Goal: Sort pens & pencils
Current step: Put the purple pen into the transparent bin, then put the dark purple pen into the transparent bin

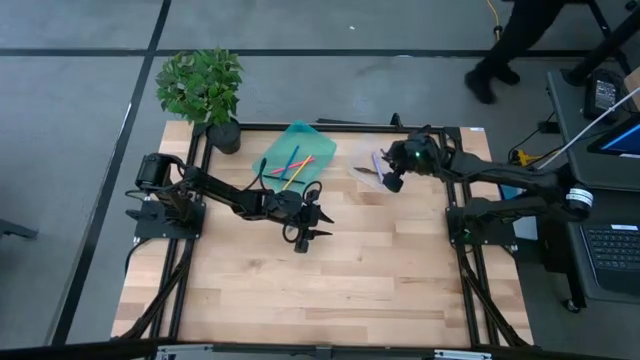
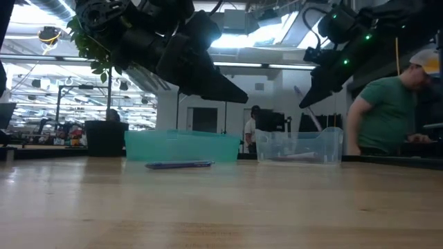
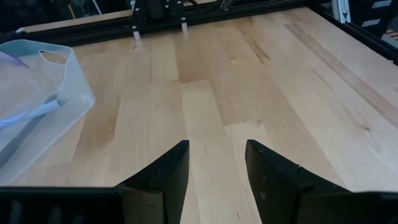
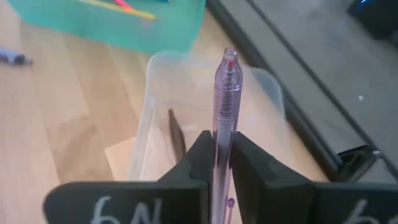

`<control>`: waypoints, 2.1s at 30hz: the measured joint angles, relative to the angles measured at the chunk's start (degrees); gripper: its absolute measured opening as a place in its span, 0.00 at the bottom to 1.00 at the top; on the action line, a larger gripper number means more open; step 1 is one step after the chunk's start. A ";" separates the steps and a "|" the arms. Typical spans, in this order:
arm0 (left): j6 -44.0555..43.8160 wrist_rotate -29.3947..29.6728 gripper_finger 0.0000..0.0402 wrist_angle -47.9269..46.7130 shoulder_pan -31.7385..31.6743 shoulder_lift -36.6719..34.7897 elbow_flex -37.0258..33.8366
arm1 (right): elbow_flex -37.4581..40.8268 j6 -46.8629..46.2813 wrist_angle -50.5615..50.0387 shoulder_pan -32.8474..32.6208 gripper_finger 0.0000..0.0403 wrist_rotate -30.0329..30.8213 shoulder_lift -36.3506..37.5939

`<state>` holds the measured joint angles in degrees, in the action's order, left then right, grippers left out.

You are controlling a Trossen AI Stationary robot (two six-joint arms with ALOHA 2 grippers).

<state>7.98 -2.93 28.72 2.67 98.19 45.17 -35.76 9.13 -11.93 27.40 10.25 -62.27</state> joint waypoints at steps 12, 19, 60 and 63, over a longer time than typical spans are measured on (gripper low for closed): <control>0.12 0.01 0.38 0.04 0.01 0.02 0.00 | -0.03 6.08 0.34 4.19 0.09 -7.76 -9.67; 0.10 0.01 0.38 0.40 0.01 0.04 0.00 | -2.99 9.11 -0.22 5.14 0.09 -8.92 -14.02; -24.14 22.37 0.38 -42.15 6.65 -5.29 11.96 | -4.18 2.93 -0.85 4.64 0.52 -14.10 -3.26; -31.72 23.82 0.38 -48.43 7.88 -5.30 14.17 | -4.10 2.07 -1.12 3.75 0.52 -15.29 -2.20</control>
<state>-23.74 20.89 -19.71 10.55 92.89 59.34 -39.86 11.19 -13.04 31.16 -5.04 -64.46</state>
